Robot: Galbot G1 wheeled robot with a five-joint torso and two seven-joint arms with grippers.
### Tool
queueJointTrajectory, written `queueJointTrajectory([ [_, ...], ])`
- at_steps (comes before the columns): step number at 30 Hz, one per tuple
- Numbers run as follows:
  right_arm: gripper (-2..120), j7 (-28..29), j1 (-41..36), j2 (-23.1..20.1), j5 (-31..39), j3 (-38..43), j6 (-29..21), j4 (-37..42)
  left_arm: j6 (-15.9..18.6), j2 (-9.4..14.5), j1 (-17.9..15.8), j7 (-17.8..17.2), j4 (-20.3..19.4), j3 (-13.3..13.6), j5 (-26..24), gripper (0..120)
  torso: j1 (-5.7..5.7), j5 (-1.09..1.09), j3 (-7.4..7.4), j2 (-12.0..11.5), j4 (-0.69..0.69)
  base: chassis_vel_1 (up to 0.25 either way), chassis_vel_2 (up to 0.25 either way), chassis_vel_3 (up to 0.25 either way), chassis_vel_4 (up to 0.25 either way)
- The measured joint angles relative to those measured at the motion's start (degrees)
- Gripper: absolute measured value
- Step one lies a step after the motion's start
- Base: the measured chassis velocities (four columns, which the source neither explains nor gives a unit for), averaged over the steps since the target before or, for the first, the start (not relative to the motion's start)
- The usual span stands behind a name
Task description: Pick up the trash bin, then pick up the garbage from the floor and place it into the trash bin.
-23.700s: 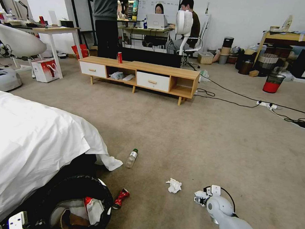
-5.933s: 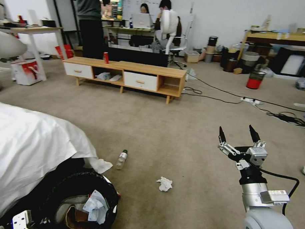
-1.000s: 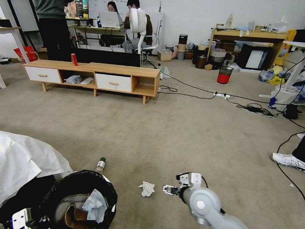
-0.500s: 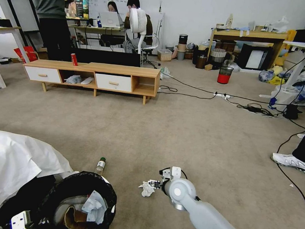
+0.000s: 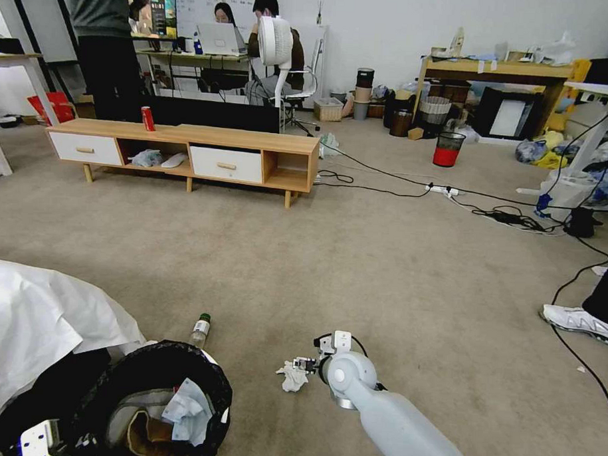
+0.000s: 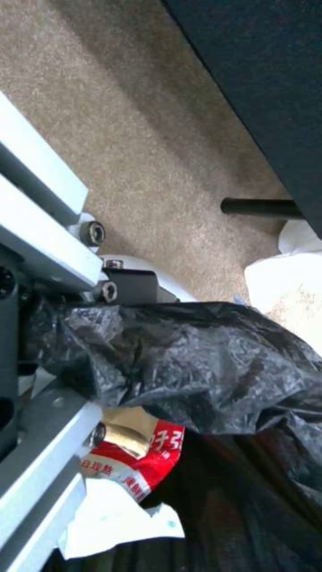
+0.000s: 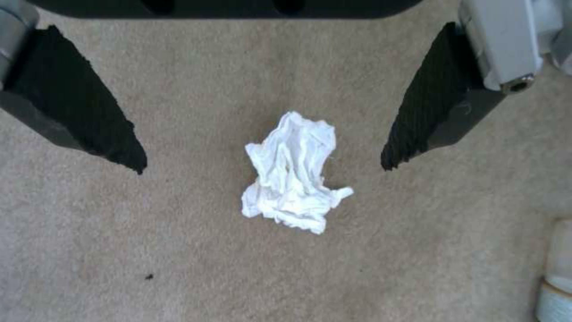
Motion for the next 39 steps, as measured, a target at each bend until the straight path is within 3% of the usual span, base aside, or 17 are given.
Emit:
queueJointTrajectory([
  [39,96,-12.1,6.4,11.2,-9.2,-2.0,4.4,-23.3,-0.1,-0.5,1.2,0.2,-1.5,-0.3,-0.2,1,-0.01,0.0,0.0,0.0,0.02,0.0,0.0,0.0,0.0],
])
